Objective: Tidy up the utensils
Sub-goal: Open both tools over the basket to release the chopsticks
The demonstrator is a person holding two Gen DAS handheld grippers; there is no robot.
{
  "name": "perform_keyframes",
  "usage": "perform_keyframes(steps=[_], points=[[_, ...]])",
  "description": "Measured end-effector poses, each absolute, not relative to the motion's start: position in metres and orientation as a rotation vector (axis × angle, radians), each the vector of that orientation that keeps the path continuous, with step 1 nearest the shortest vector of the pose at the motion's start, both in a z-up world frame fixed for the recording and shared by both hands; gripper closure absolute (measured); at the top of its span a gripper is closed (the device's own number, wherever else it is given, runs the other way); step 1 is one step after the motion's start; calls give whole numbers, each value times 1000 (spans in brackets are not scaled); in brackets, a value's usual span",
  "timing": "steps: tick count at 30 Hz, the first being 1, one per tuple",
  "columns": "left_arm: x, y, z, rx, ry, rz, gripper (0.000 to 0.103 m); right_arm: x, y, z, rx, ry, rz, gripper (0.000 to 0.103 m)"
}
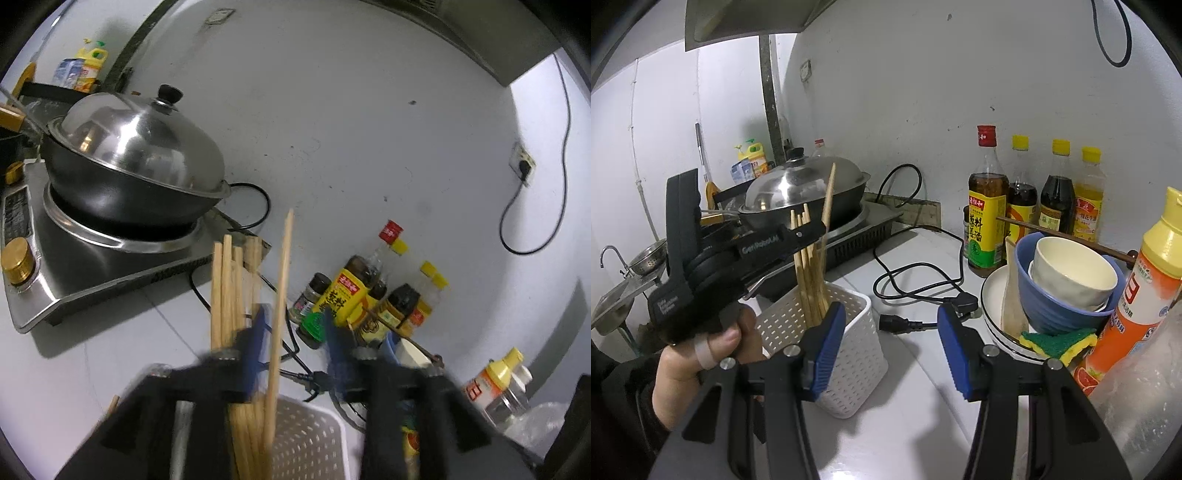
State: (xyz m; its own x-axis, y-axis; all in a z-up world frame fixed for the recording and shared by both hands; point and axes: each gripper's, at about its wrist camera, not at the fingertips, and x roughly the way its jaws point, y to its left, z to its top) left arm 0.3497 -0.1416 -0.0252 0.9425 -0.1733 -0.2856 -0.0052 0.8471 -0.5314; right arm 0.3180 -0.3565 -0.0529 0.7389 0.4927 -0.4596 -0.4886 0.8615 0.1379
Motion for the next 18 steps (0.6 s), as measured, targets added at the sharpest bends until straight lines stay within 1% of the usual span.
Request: perform_keyframes(steps=[1, 4, 7, 14, 18], points=[[348, -141, -24, -554, 333, -95, 54, 318, -356, -53, 2, 506, 537, 54], [338, -137, -19, -529, 323, -98, 54, 318, -355, -53, -4, 506, 530, 54], [329, -127, -12, -520, 319, -103, 51, 317, -351, -51, -16, 505, 516, 54], [299, -94, -6, -496, 308, -103, 46, 316, -341, -47, -40, 510, 480, 54], [284, -72, -6, -492, 305, -94, 45, 316, -335, -46, -32, 529, 436, 54]])
